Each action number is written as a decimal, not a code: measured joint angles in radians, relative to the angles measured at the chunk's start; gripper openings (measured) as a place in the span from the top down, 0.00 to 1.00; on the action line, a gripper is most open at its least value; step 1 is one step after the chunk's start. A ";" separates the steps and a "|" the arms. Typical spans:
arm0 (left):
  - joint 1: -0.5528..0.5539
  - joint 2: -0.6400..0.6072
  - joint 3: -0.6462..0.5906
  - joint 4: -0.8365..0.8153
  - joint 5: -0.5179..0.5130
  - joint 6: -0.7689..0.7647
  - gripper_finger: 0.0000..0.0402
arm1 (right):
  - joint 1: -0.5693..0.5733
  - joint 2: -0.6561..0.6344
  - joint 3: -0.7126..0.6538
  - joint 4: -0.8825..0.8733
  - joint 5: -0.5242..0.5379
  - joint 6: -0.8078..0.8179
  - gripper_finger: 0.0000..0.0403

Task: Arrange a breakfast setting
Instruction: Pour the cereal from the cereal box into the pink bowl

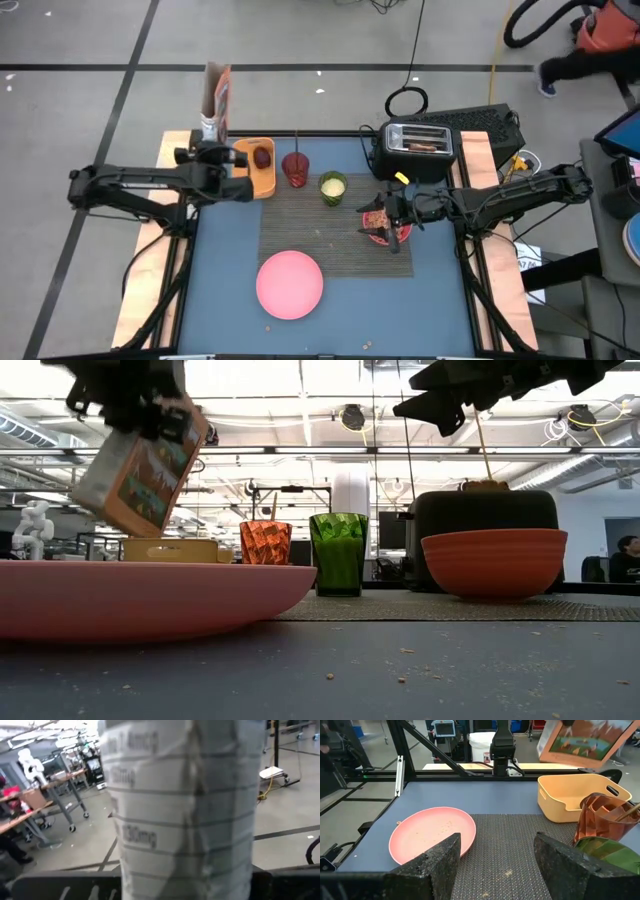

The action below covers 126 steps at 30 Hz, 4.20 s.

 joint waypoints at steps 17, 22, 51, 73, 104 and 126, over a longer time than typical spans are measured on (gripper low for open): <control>-0.017 0.009 -0.312 0.086 0.085 -0.390 0.79 | 0.000 0.000 0.000 0.007 0.000 0.001 0.40; -0.017 0.009 -0.312 0.100 0.095 -0.390 0.79 | 0.000 0.000 0.000 0.007 0.000 0.002 0.40; 0.062 0.010 -0.314 0.128 0.322 -0.394 0.34 | 0.000 0.000 0.000 0.006 0.000 0.003 0.40; 0.053 0.010 -0.314 0.126 0.345 -0.330 0.31 | 0.000 0.000 0.000 0.006 0.000 0.003 0.40; 0.053 -0.010 -0.313 0.124 0.343 -0.355 0.31 | 0.000 0.000 0.000 0.006 0.000 0.003 0.40; 0.053 -0.260 -0.313 0.138 0.339 -0.265 0.31 | 0.000 0.000 0.000 0.006 0.000 0.003 0.40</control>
